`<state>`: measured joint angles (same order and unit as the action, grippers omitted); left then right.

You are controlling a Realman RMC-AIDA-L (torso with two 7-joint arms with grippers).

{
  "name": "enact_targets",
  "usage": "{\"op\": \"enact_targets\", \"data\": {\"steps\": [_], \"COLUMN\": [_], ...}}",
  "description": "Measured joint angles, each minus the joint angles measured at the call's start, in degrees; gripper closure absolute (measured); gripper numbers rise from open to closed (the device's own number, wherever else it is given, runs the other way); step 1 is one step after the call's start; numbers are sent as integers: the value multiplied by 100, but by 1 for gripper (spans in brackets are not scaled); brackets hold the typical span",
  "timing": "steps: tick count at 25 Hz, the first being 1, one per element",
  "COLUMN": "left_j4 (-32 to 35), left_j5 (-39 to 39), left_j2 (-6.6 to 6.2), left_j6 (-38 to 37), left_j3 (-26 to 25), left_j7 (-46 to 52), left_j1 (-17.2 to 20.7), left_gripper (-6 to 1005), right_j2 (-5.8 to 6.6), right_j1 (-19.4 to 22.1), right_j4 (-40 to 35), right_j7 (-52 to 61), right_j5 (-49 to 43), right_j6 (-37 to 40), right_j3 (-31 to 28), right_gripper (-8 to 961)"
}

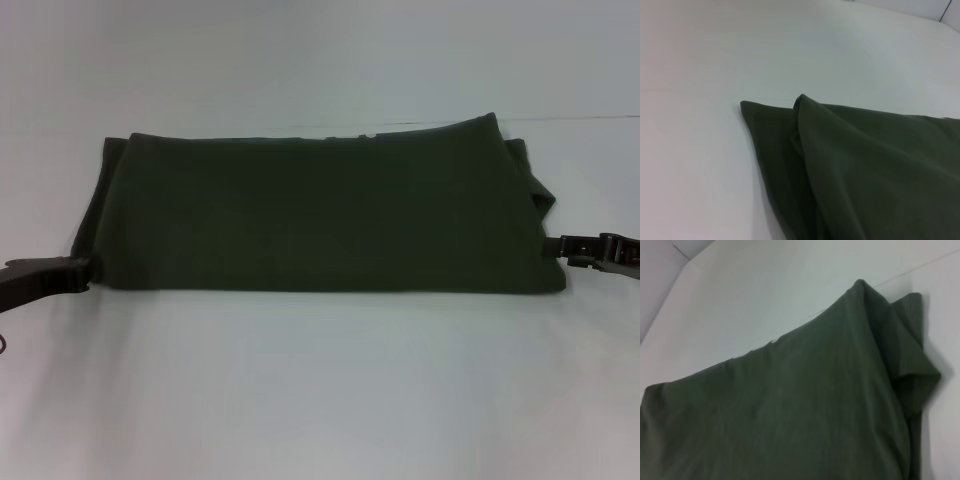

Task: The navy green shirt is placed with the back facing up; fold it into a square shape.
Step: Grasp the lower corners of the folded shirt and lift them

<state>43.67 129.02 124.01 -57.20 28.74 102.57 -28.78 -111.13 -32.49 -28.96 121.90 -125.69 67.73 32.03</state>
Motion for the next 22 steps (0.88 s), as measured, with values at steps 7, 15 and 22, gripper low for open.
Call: {"op": "enact_targets", "data": {"steps": [7, 15, 22], "left_j4": [1, 1, 1], "left_j5": [0, 1, 8], "left_j2": [0, -8, -9], "left_j6": [7, 14, 8], "left_j3": [0, 0, 0], "left_j7": [0, 0, 0], "left_j1": [-28, -45, -43], "left_gripper": [999, 998, 999], "right_j2": [-14, -42, -93], "right_j1": [-21, -80, -89], "right_j4": [150, 247, 246], "right_j7": [0, -5, -39], "right_j5": [0, 18, 23], "right_j6": [-145, -203, -336], "right_j3": [70, 101, 114], "right_gripper": [344, 343, 438]}}
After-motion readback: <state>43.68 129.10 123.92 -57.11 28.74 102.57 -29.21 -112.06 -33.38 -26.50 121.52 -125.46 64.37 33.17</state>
